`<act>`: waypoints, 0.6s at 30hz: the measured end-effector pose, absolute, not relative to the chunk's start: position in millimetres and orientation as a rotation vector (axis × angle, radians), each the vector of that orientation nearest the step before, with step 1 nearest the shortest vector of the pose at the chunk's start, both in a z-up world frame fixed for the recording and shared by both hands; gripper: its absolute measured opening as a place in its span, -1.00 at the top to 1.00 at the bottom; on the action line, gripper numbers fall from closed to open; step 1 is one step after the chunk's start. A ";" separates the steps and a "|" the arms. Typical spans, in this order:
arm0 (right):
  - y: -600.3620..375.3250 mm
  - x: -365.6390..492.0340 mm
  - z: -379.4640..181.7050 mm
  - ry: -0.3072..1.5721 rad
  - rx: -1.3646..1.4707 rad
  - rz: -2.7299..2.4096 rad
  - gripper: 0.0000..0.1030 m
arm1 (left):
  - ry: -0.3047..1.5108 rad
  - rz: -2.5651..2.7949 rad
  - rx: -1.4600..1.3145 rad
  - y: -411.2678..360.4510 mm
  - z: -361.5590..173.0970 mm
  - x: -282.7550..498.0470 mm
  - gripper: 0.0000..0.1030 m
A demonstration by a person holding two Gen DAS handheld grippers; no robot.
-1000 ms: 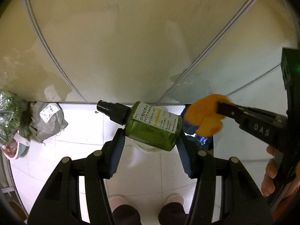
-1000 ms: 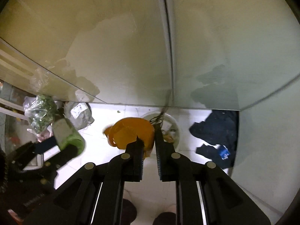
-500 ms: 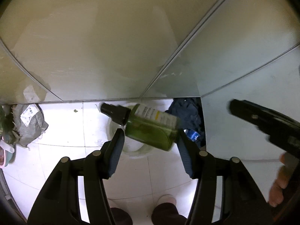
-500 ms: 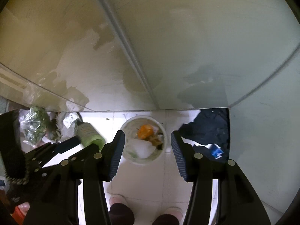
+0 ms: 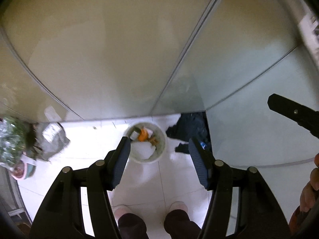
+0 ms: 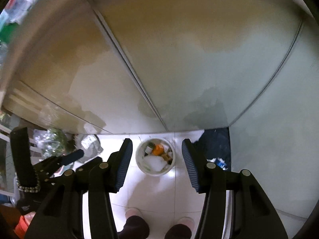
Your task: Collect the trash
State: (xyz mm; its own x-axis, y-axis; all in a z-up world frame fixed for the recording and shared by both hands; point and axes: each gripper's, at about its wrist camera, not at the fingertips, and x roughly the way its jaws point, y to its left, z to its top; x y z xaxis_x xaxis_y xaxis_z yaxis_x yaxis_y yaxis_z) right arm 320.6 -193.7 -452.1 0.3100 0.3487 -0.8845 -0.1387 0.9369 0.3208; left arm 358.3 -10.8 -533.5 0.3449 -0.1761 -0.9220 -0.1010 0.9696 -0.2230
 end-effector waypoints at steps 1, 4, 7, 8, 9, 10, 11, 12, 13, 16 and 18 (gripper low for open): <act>-196.5 317.9 -431.5 1.195 0.192 0.328 0.08 | 1.197 -0.042 -0.252 -10.6 -508.8 354.5 -0.16; -208.3 307.9 -365.3 1.124 0.177 0.353 0.08 | 1.113 -0.024 -0.251 -10.6 -431.0 339.5 -0.16; -223.7 292.6 -291.8 1.024 0.164 0.375 0.08 | 1.001 -0.009 -0.264 -12.3 -342.1 316.7 -0.16; -229.9 285.8 -263.5 0.980 0.163 0.387 0.08 | 0.966 -0.004 -0.264 -13.0 -318.6 309.2 -0.16; -234.8 277.6 -234.4 0.936 0.162 0.399 0.08 | 0.921 0.008 -0.261 -14.6 -288.7 299.2 -0.16; -238.4 270.1 -210.7 0.898 0.156 0.410 0.08 | 0.877 0.021 -0.257 -15.4 -261.3 288.5 -0.16; -241.1 262.7 -191.2 0.864 0.149 0.416 0.08 | 0.827 0.035 -0.249 -17.5 -230.0 275.6 -0.16; -244.9 252.5 -166.3 0.816 0.140 0.420 0.08 | 0.797 0.043 -0.243 -20.3 -210.0 267.8 -0.16; -246.2 242.8 -147.2 0.777 0.132 0.422 0.08 | 0.757 0.049 -0.237 -21.8 -188.1 257.0 -0.16; -248.2 217.6 -103.0 0.679 0.112 0.421 0.08 | 0.654 0.044 -0.229 -25.6 -131.1 222.7 -0.16; -248.1 197.7 -82.3 0.637 0.115 0.425 0.08 | 0.600 0.041 -0.216 -24.7 -104.6 199.8 -0.16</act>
